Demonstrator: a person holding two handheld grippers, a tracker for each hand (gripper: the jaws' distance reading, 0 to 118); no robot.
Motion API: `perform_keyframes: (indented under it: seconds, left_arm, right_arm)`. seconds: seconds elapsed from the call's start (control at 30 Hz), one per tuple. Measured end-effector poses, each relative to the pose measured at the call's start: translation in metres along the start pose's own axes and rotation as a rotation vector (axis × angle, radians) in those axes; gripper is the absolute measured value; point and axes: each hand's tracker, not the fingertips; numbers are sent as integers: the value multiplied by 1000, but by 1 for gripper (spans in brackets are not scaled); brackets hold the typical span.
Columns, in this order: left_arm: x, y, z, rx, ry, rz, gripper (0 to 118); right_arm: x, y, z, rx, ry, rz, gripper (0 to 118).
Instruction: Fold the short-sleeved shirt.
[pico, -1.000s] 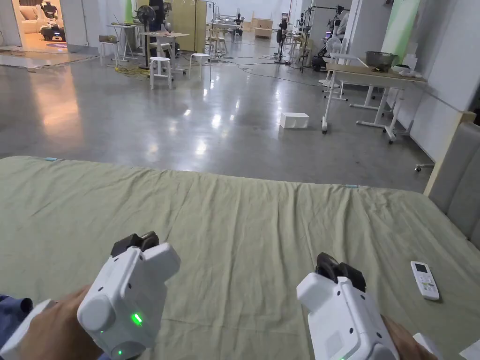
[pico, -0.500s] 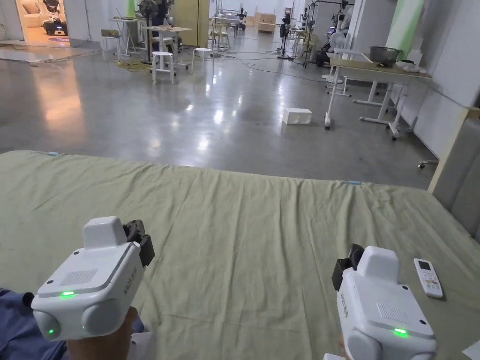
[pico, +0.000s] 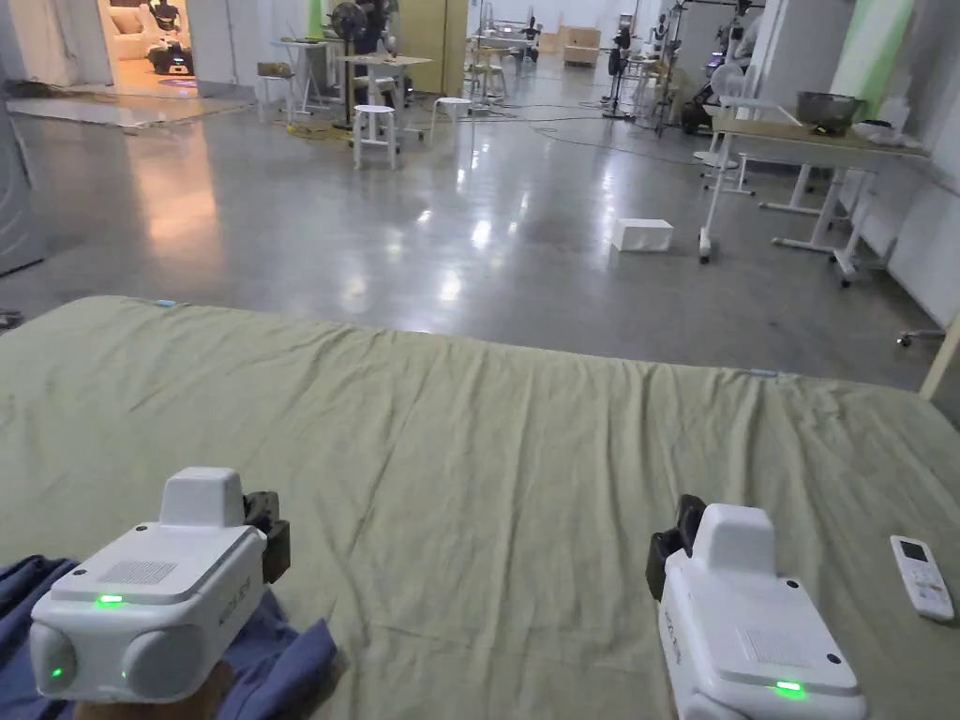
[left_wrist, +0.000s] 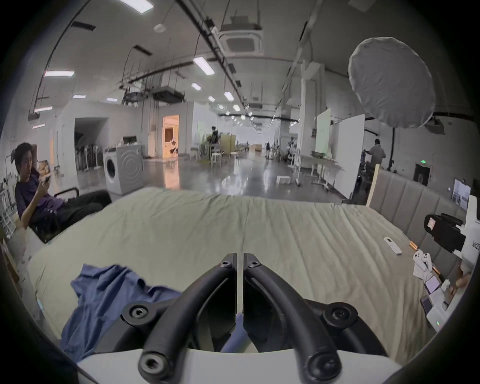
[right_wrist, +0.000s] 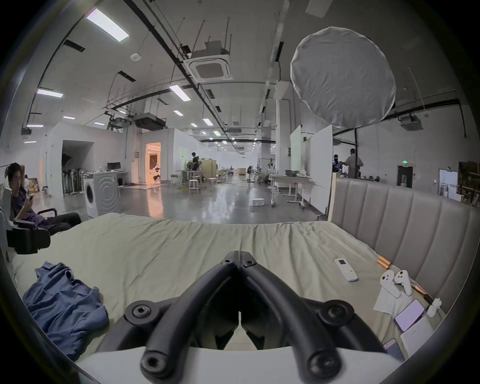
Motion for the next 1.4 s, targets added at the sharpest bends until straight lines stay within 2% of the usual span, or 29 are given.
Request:
perform_keyframes:
  seconds: [0.17, 0.27, 0.43, 0.5, 0.57, 0.67, 0.7, 0.77, 0.93, 1.0, 1.1, 1.13, 1.2, 1.23, 1.3, 1.33, 1.4]
  left_arm:
    - [-67, -27, 7, -164, 44, -27, 4]
    - [-109, -46, 3, -285, 104, 19, 4]
    - [-172, -77, -15, -472, 119, 127, 7]
    - [-185, -89, -25, -495, 164, 121, 40]
    - [-193, -100, -32, -522, 145, 127, 71]
    - [-193, -115, -43, -583, 54, 142, 90]
    - [-192, -119, -45, -591, 36, 140, 90]
    - [-188, -129, -52, -603, 50, 140, 90]
    - [-177, -161, -66, -687, 79, 31, 90]
    - [-168, -169, -59, -598, 113, -35, 90]
    - [-161, -168, -55, -605, 134, -24, 87]
    - [-160, -165, -55, -608, 137, -22, 83]
    - [-153, -160, -54, -618, 140, -17, 67]
    - [-153, -160, -57, -615, 140, -23, 55]
    - [-151, -161, -59, -608, 129, -62, 21]
    - [-150, -163, -60, -606, 147, -95, 14]
    - [-155, -165, -59, -609, 131, -71, 11]
  right_arm:
    - [-20, -4, -1, -19, 55, 5, 0]
    - [-30, -8, -3, -27, 78, 15, 0]
    - [-45, -16, -9, -57, 110, 28, 0]
    - [-50, -19, -10, -71, 120, 29, 0]
    - [-52, -23, -11, -81, 134, 29, 0]
    - [-58, -28, -10, -81, 138, 71, 0]
    - [-59, -29, -10, -88, 139, 71, 0]
    - [-61, -32, -11, -99, 145, 72, 0]
    - [-64, -37, -10, -121, 162, 100, 0]
    - [-65, -38, -9, -117, 161, 115, 0]
    - [-65, -39, -8, -120, 162, 126, 0]
    - [-66, -39, -8, -117, 164, 129, 0]
    - [-66, -39, -8, -119, 170, 136, 0]
    - [-66, -39, -8, -117, 170, 142, 0]
    - [-65, -39, -8, -116, 169, 144, 0]
    - [-65, -39, -7, -117, 168, 145, 0]
    - [-63, -40, -6, -118, 164, 142, 0]
